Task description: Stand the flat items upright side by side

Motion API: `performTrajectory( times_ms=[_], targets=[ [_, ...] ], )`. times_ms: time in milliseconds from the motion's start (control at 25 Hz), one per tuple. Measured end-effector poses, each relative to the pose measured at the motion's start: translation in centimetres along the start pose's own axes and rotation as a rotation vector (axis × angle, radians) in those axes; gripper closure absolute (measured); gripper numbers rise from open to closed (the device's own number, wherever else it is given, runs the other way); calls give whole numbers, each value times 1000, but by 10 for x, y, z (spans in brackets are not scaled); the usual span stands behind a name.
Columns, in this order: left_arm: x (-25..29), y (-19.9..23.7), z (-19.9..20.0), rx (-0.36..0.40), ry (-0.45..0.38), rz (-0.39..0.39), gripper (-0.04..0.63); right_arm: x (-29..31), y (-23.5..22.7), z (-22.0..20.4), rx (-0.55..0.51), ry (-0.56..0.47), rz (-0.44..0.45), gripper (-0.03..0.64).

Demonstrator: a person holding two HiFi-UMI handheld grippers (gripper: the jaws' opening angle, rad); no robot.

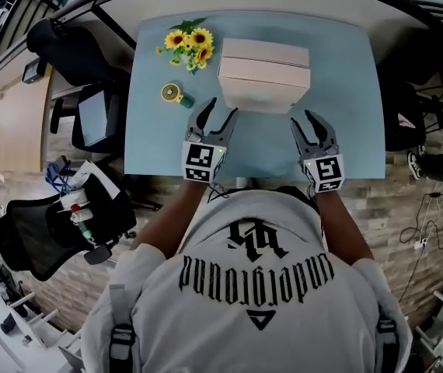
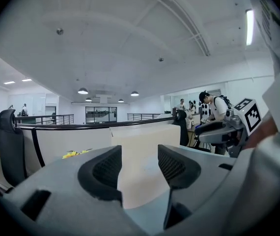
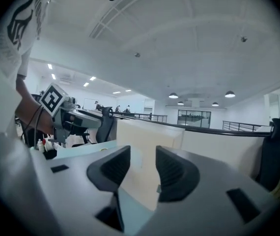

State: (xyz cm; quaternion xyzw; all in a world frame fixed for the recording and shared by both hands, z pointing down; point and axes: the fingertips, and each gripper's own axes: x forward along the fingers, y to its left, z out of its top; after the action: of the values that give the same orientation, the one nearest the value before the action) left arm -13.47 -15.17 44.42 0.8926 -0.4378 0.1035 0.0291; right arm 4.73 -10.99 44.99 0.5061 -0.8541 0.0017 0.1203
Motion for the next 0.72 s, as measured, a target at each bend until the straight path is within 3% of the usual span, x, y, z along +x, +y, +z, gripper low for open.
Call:
performTrajectory(
  times_ms=[240,400,720],
  targets=[
    [-33,-45,24,7,-49,5,511,-47,8,29,-25,-64,114,596],
    [-51,-89,34,-1,-69,11,597,-96,6,37,-18,-86,152,611],
    [-99,-192,36,-36,-110,10,597,-216,8,14,-20,-101,188,612]
  ],
)
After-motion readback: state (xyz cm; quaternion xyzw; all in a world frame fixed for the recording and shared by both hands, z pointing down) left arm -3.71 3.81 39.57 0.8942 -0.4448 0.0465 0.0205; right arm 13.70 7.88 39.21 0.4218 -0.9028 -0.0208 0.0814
